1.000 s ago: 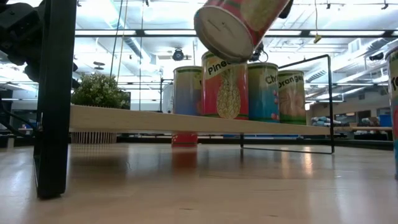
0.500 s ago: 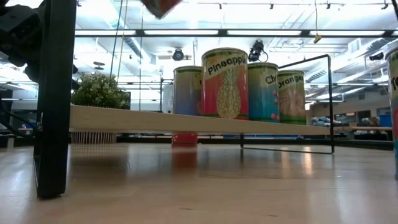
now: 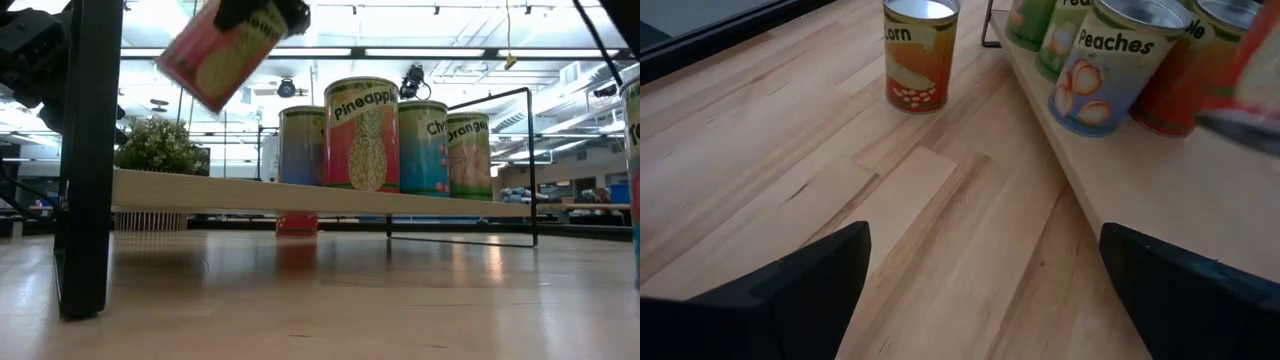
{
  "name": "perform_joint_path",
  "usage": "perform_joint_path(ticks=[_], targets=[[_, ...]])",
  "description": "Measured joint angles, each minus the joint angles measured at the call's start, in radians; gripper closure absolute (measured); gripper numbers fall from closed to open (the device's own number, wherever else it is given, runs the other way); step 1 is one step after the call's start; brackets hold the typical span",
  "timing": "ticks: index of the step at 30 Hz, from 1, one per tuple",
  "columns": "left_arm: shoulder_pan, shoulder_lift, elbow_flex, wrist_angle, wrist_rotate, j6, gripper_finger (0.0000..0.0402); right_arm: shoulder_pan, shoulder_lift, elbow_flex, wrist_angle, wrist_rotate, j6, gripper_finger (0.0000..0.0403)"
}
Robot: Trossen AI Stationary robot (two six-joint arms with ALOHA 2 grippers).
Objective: Pick and place cans onto a shelf
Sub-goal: Put the canned pineapple on the shelf
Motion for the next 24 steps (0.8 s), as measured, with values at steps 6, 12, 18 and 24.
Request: perform_joint_path(ticks=[6, 12, 18, 24], targets=[[0.000, 0.000, 0.000, 0.000, 0.000, 0.000, 0.0002, -0.036, 0.065, 0.035, 0.000, -0.070, -0.090, 0.0076], [0.000, 0.000, 0.000, 0.000, 0.000, 0.002, 0.0002, -0.045, 0.117, 0.036, -0.058, -0.106, -0.113, 0.0076], [0.000, 0.000, 0.000, 0.000, 0.000, 0.002, 0.0002, -0.035, 0.117, 0.036, -0.094, -0.105, -0.111, 0.0076], [0.000, 0.000, 0.000, 0.000, 0.000, 0.001, 0.0002, -0.032, 0.117, 0.033, -0.146, -0.113, -0.109, 0.0076]])
